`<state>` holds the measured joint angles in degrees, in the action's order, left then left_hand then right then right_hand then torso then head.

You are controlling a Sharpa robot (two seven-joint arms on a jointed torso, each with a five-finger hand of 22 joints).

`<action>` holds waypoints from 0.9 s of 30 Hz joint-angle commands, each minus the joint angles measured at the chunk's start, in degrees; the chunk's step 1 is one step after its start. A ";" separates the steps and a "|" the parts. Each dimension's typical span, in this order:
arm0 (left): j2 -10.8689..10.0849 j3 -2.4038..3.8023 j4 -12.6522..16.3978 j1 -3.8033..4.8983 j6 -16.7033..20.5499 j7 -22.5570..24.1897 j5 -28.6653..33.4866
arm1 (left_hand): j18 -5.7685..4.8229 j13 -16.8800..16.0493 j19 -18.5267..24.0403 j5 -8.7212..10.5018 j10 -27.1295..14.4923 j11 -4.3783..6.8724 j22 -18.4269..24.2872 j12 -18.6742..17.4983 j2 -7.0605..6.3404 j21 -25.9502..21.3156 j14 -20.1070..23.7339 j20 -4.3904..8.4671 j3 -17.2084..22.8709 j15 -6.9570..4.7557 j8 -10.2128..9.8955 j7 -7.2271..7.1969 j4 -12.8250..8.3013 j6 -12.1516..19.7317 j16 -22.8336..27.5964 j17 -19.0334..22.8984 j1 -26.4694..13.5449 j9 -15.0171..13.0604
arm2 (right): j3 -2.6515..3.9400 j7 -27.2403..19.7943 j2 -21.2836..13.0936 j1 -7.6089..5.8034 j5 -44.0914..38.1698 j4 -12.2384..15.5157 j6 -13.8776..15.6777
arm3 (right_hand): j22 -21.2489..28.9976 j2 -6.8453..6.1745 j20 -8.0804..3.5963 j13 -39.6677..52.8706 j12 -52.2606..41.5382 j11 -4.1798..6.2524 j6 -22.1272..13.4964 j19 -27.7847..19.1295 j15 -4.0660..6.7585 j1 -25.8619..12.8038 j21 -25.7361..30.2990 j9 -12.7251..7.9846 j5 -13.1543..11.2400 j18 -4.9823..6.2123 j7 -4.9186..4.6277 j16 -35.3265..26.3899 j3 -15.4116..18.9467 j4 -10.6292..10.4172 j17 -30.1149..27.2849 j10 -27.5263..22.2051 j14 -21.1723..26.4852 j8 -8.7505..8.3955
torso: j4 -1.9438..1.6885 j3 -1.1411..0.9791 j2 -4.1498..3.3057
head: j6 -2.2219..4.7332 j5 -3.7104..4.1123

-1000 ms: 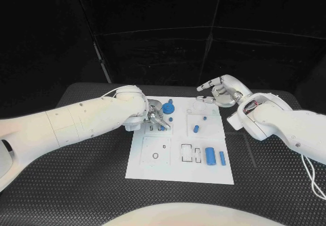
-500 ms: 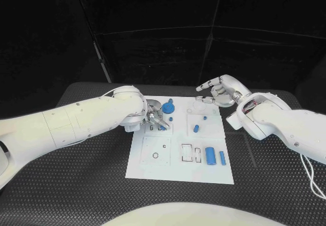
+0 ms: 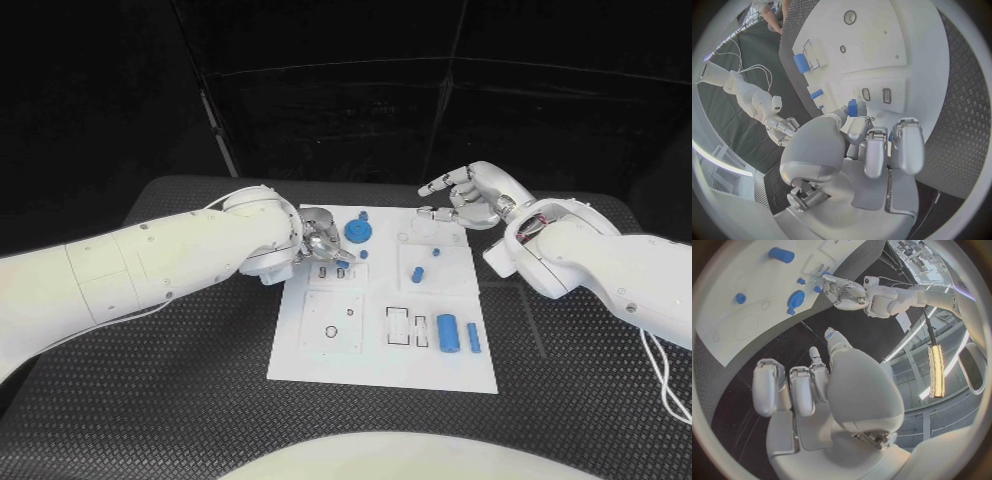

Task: Assemble the parts on the task board

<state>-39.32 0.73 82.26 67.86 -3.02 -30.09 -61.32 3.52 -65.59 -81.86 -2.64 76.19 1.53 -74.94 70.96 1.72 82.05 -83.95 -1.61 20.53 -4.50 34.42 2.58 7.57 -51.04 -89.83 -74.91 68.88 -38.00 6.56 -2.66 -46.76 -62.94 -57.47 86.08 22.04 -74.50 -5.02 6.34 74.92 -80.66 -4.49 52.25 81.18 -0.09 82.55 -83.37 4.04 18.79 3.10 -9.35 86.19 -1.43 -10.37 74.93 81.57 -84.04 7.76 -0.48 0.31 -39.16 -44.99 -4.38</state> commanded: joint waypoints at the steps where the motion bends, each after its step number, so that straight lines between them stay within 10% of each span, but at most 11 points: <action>1: -0.62 -0.01 1.20 -0.36 6.75 0.54 0.49 | -0.56 -0.10 -0.49 -0.12 0.32 -0.11 -2.18 0.25 -0.35 0.35 -6.05 -0.06 9.24 -0.26 0.43 -0.06 -7.74 -0.37 -0.17 -15.09 -0.95 -0.20 | 0.05 0.10 -0.07 -0.12 0.10 0.04 -0.52 | 0.05 0.35 -0.31 3.08 0.36 0.30 0.41 0.10 0.25 -0.04 0.34 -0.07 0.33 0.23 0.14 -0.24 0.10 0.37 3.91 0.12 -3.64 0.18 | 0.01 0.01 0.01 | 0.04 -0.13; 27: -1.16 -0.05 1.97 -3.20 6.16 -0.05 -7.06 | -0.55 0.06 -0.49 -0.09 0.56 0.07 -2.27 0.09 -2.69 0.23 -6.05 -0.03 16.67 -0.29 1.26 -0.12 -8.83 -0.39 -0.17 -15.09 -3.94 -1.89 | 0.05 0.20 0.26 -0.12 -0.38 -0.28 -1.10 | 0.05 0.35 -0.31 3.08 0.36 0.30 0.41 0.10 0.25 -0.04 0.34 -0.07 0.33 0.23 0.14 -0.24 0.10 0.37 3.91 0.12 -3.64 0.18 | 0.10 0.15 -0.14 | -0.37 -0.58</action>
<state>-40.54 0.65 84.25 64.60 4.30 -30.13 -66.73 3.52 -65.62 -82.06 -2.55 76.48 1.64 -74.93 70.96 -1.06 82.05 -83.95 -1.81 28.67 -4.50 35.30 2.63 6.93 -51.36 -89.82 -74.91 65.12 -39.85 6.56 -2.31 -46.56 -62.95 -57.62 85.73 21.42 -74.51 -5.02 6.34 74.91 -80.67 -4.50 52.25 81.18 -0.10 82.56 -83.37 4.04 18.79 3.10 -9.35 86.19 -1.43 -10.37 74.92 81.58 -84.04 7.76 -0.30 0.44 -39.27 -45.29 -5.04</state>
